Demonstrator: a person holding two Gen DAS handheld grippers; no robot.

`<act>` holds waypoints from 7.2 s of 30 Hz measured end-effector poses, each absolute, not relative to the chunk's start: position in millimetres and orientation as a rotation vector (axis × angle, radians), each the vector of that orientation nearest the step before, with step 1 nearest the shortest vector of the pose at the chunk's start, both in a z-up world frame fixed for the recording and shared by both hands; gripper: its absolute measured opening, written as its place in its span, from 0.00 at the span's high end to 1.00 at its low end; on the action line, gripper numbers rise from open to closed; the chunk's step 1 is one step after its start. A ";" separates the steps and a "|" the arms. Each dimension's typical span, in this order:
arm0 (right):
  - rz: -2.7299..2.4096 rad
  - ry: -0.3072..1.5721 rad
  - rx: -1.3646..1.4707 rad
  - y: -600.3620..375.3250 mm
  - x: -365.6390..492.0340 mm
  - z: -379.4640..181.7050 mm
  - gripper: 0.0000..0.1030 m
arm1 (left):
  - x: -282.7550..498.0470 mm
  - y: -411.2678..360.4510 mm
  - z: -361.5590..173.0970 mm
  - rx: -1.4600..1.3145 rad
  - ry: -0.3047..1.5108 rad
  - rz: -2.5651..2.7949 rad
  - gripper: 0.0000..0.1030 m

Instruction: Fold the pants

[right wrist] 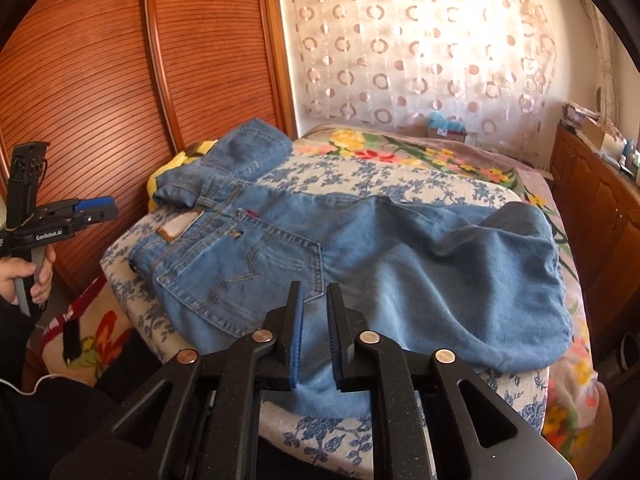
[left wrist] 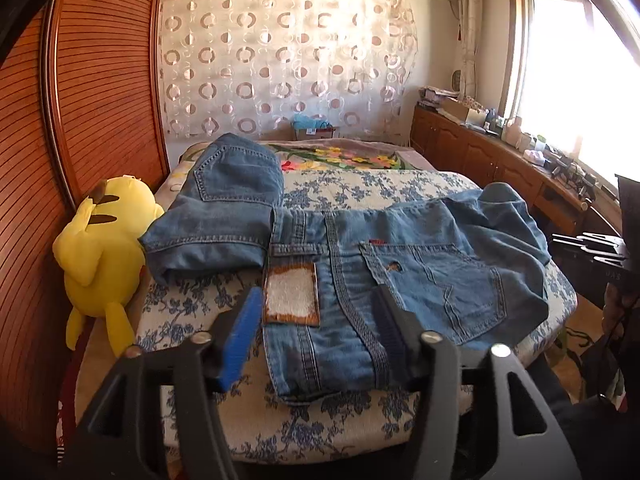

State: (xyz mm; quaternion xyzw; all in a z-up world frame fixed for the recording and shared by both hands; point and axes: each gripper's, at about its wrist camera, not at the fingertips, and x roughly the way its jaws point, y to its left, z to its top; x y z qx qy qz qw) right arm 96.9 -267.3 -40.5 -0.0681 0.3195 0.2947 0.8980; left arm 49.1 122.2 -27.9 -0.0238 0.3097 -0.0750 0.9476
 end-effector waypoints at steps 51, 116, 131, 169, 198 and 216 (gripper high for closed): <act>0.472 0.694 -0.092 -264.0 175.9 -112.1 0.42 | 188.2 129.6 -46.1 0.015 0.674 -0.101 0.82; 0.280 0.664 -0.102 -378.3 233.1 -58.9 0.42 | 211.0 -25.1 -51.5 0.117 0.690 -0.333 0.28; 0.277 0.803 -0.026 -433.1 321.3 -76.9 0.42 | 271.4 -68.2 -54.8 0.187 0.730 -0.415 0.28; 0.232 0.826 0.043 -457.5 280.6 -69.3 0.73 | 262.3 -62.6 -71.7 0.140 0.766 -0.538 0.87; 0.274 0.610 -0.013 -406.9 327.3 -2.4 0.80 | 290.1 -24.7 -56.1 0.047 0.708 -0.376 0.94; 0.169 0.831 0.041 -477.4 266.7 -78.7 0.51 | 296.3 -29.1 -83.8 0.073 0.766 -0.366 0.93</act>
